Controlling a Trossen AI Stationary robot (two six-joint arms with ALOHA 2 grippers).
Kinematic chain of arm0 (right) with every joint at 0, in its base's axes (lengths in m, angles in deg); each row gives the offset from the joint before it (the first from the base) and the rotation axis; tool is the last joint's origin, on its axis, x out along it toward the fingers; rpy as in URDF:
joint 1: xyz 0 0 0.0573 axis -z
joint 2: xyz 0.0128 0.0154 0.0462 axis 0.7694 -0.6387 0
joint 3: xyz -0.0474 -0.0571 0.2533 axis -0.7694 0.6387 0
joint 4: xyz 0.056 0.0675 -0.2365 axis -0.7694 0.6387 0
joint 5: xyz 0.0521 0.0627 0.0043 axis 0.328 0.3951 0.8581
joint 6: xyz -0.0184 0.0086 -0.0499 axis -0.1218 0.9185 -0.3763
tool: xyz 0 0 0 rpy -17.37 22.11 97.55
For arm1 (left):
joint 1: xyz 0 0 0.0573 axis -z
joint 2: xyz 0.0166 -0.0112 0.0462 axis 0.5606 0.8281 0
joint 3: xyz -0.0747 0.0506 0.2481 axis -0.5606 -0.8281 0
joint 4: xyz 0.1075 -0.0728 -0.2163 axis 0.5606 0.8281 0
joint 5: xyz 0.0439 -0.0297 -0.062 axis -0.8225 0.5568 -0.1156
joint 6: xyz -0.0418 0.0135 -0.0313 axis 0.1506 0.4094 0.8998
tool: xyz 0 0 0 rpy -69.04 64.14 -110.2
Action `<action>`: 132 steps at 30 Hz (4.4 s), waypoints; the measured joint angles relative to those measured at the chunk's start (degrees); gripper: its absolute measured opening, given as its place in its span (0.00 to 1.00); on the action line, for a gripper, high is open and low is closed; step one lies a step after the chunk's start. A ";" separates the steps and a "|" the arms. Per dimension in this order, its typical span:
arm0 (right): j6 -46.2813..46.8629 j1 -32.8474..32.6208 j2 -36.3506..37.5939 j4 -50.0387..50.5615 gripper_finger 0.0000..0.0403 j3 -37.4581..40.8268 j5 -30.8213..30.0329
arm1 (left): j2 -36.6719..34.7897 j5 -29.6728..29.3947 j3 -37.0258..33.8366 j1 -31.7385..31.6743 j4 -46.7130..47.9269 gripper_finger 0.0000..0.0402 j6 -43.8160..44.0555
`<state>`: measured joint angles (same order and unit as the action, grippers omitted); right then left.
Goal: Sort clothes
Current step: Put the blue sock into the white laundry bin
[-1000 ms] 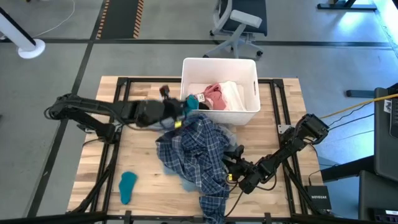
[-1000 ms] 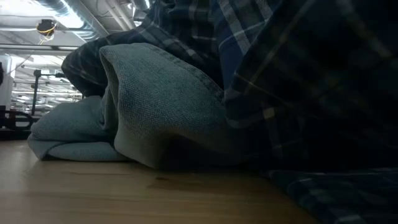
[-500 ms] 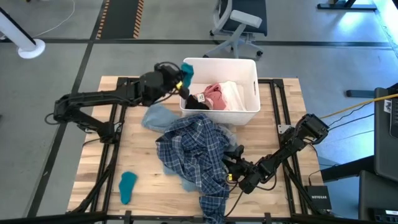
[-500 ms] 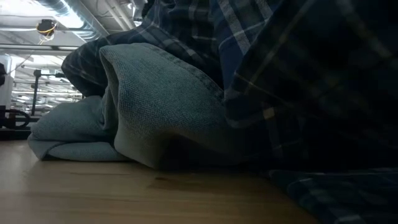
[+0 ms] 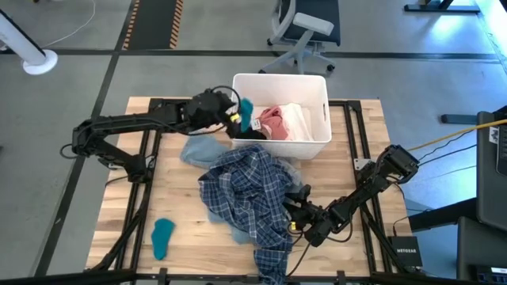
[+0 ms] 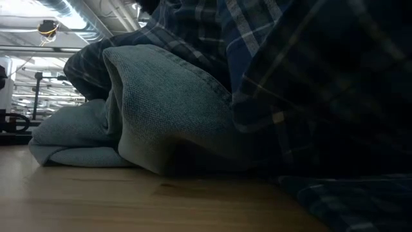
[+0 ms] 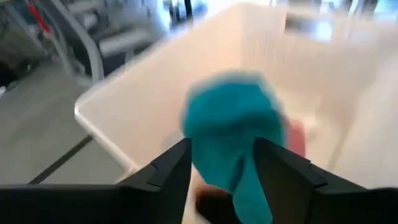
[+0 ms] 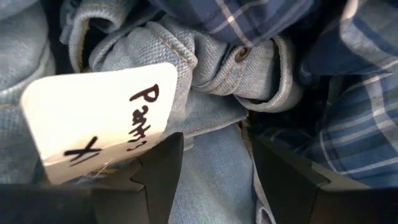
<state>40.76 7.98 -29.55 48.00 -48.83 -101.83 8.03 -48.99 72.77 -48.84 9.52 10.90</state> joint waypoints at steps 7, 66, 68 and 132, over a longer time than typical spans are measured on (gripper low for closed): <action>-0.24 0.00 0.00 0.09 0.53 0.00 -0.66 | -0.09 -0.05 1.91 0.71 19.89 0.48 3.40; -3.30 0.00 -0.09 0.13 0.53 0.09 -3.58 | 6.61 21.14 -19.61 68.04 27.94 0.42 72.06; -3.30 0.00 -0.09 0.13 0.53 0.09 -3.58 | 8.26 21.68 -19.67 68.05 27.20 0.42 70.30; -3.02 2.71 0.00 -0.24 0.53 0.00 -1.21 | 6.58 -4.20 11.22 49.62 28.69 0.01 16.63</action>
<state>37.74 10.69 -29.55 47.75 -48.83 -103.04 14.61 -53.19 84.00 0.78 38.22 27.53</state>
